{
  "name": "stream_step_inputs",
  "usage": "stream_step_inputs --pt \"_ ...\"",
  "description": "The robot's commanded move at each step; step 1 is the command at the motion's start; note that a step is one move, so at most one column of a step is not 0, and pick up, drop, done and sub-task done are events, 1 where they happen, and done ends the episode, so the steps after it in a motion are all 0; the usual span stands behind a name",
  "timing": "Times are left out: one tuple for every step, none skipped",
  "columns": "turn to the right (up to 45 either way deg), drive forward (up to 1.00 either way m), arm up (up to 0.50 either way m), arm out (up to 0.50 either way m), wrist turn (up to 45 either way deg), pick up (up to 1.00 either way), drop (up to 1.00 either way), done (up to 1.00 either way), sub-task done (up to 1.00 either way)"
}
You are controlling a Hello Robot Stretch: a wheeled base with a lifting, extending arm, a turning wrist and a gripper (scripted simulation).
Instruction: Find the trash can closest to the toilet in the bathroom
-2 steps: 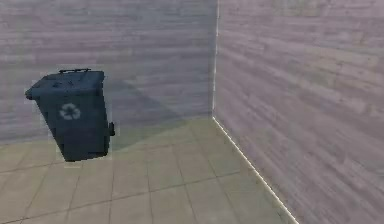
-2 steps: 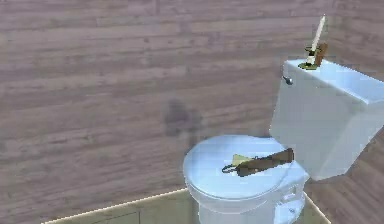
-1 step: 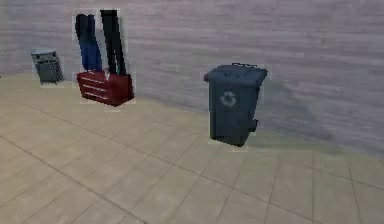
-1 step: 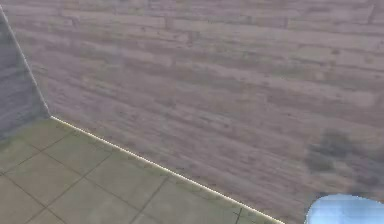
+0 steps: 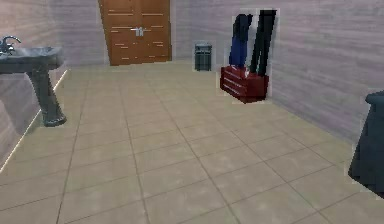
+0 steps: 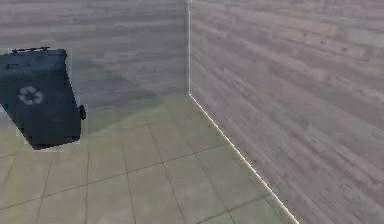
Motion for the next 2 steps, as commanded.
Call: stream_step_inputs --pt "0.0 1.00 0.00 0.00 0.0 0.00 0.00 0.00 0.00" --pt "0.0 1.00 0.00 0.00 0.0 0.00 0.00 0.00 0.00"
